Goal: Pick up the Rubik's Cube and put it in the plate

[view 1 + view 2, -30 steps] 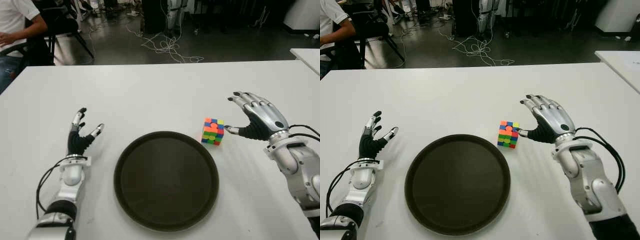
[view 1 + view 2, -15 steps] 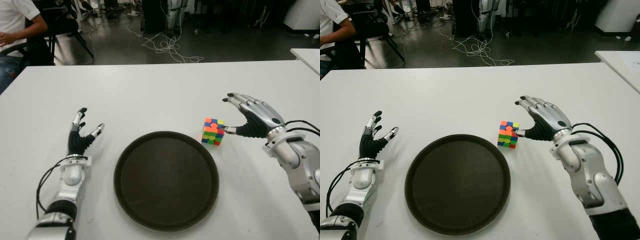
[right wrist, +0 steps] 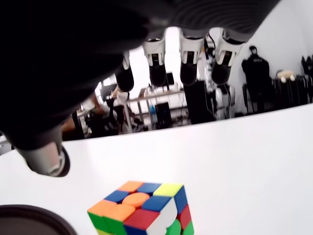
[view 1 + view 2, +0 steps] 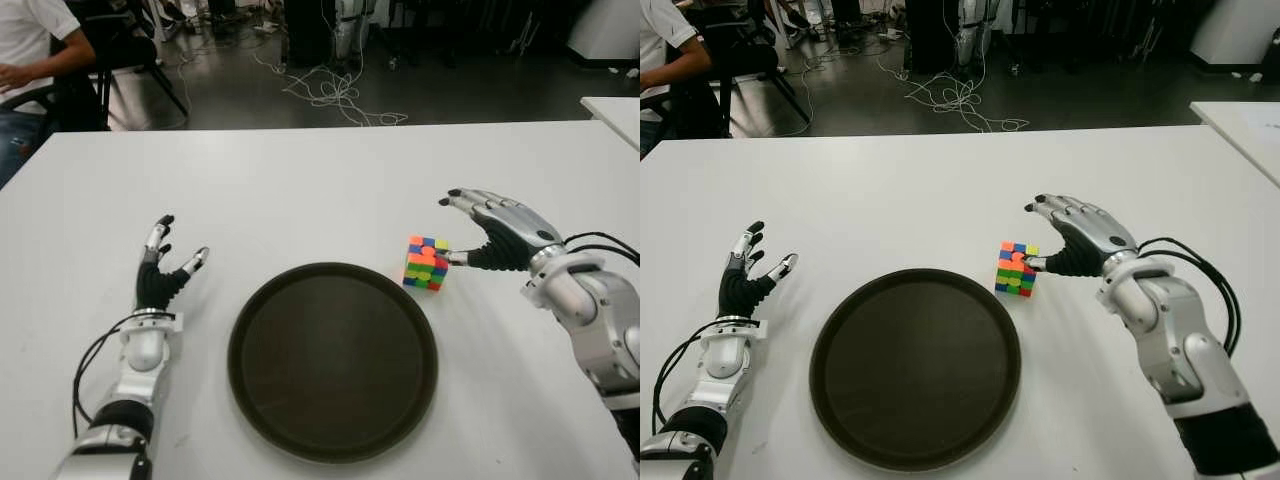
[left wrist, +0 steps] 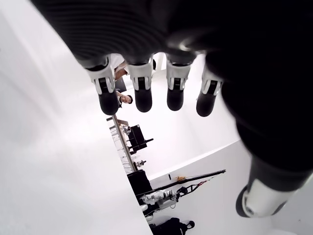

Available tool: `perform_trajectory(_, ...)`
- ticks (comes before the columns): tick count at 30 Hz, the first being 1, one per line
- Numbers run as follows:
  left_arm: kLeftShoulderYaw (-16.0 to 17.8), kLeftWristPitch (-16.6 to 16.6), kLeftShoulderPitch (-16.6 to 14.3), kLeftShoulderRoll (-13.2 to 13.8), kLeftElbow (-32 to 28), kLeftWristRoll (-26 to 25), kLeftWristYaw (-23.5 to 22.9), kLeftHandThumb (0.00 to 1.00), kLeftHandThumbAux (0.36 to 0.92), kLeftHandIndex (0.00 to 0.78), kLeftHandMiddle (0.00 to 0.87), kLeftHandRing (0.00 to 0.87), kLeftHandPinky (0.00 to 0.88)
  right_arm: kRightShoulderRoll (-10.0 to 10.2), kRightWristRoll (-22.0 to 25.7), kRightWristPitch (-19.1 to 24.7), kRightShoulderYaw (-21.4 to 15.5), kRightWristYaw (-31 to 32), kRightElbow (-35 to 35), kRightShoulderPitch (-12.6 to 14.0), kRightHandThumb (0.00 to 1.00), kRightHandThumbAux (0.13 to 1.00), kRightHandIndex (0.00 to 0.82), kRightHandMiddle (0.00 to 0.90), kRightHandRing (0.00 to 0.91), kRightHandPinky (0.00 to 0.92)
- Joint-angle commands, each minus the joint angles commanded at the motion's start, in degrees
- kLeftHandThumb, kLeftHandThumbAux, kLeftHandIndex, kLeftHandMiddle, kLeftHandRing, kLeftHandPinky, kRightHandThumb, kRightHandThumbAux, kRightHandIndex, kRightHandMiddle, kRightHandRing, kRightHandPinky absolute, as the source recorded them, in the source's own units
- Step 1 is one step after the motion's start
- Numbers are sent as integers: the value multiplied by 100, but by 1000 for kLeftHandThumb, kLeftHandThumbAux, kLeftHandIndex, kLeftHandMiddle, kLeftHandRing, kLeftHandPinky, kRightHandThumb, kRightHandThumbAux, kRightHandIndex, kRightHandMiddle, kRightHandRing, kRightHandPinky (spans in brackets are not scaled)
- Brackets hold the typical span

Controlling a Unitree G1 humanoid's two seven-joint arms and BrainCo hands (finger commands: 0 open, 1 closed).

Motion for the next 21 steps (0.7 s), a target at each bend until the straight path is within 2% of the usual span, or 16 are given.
perform_trajectory(7, -4, 18, -15, 9, 21, 1, -20, 289, 662, 36, 64, 34, 7, -31, 14, -8, 63, 125, 59, -100, 346, 514, 0, 0, 4, 41)
perform_trajectory(15, -25, 27, -6, 20, 0, 41, 27, 266, 660, 22, 52, 21, 0, -63, 11, -283, 104, -31, 246, -136, 348, 499, 0, 0, 0, 28)
perform_trajectory(21, -19, 56, -8, 19, 5, 31, 35, 288, 660, 27, 55, 22, 0, -105, -11, -462, 133, -89, 370, -184, 322, 485, 0, 0, 0, 11)
